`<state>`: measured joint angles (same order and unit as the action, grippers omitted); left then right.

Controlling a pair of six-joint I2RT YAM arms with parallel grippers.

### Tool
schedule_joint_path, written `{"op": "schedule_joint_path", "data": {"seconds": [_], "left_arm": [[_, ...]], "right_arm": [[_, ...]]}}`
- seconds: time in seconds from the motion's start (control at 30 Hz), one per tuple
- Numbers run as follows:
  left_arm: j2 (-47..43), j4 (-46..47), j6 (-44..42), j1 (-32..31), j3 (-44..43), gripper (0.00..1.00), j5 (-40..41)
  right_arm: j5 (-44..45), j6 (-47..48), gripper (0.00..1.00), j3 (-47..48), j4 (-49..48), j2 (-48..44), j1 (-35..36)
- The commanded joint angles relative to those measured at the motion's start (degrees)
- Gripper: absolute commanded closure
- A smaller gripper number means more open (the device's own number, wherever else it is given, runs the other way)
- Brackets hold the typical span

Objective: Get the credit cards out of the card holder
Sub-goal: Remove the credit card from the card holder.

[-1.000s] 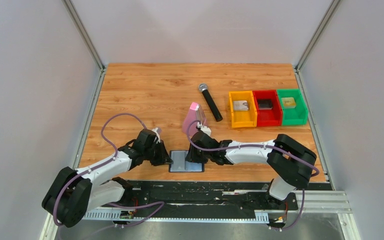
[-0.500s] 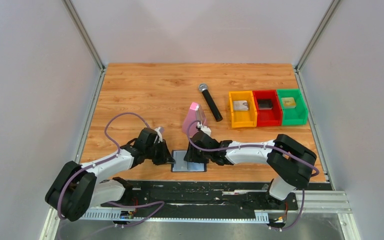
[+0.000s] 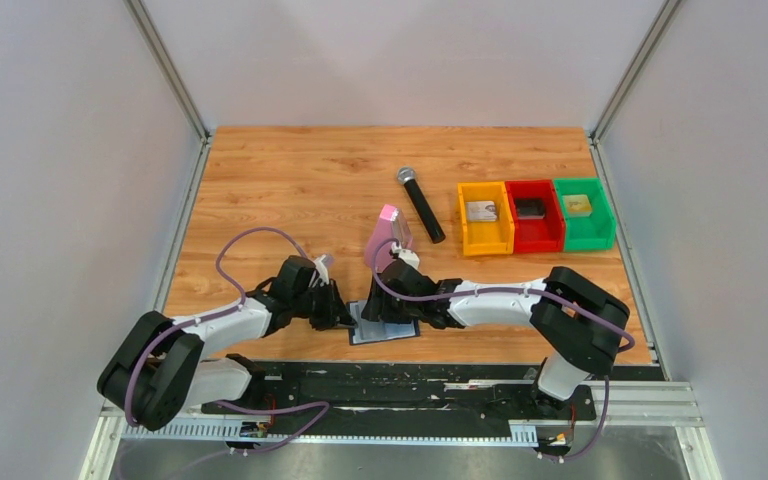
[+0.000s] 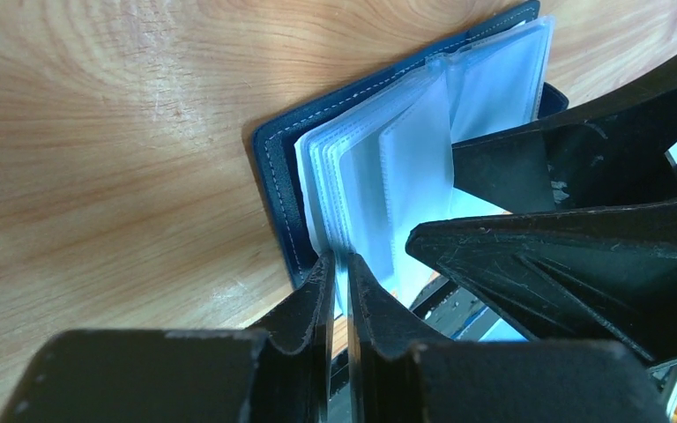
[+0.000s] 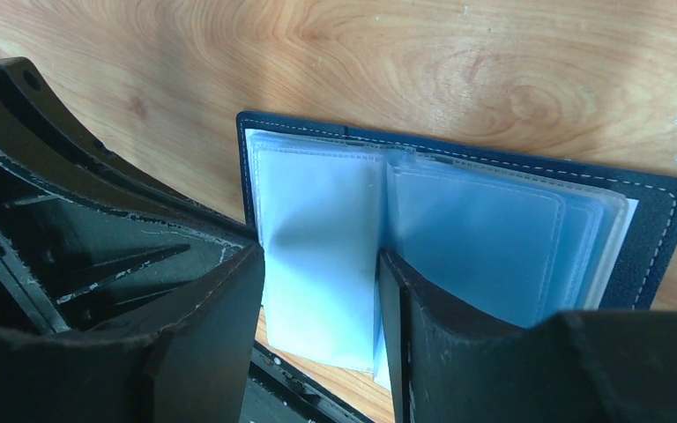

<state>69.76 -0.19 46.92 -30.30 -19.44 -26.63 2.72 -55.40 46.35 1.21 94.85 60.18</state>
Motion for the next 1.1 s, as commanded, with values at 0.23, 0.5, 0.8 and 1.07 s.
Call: {"op": "schedule_joint_path", "data": {"seconds": [0.23,0.5,0.8,1.07], "left_arm": [[-1.53,12.33,4.12,-0.41,-0.12,0.85,-4.83],[-3.22,12.57,4.30,-0.37,-0.19,0.85,-4.74],[-5.57,13.04,4.30,-0.34,-0.15,0.93,-4.78],[-7.55,11.23,3.99,-0.37,0.17,1.00,-3.92]], "right_arm": [[-1.67,1.04,0.44,1.89,-1.67,2.39,1.60],[0.22,2.71,0.36,3.69,1.43,2.90,2.88],[1.26,2.51,0.47,4.14,2.17,2.54,3.20],[6.72,1.54,0.49,4.92,7.52,0.96,3.20]]}}
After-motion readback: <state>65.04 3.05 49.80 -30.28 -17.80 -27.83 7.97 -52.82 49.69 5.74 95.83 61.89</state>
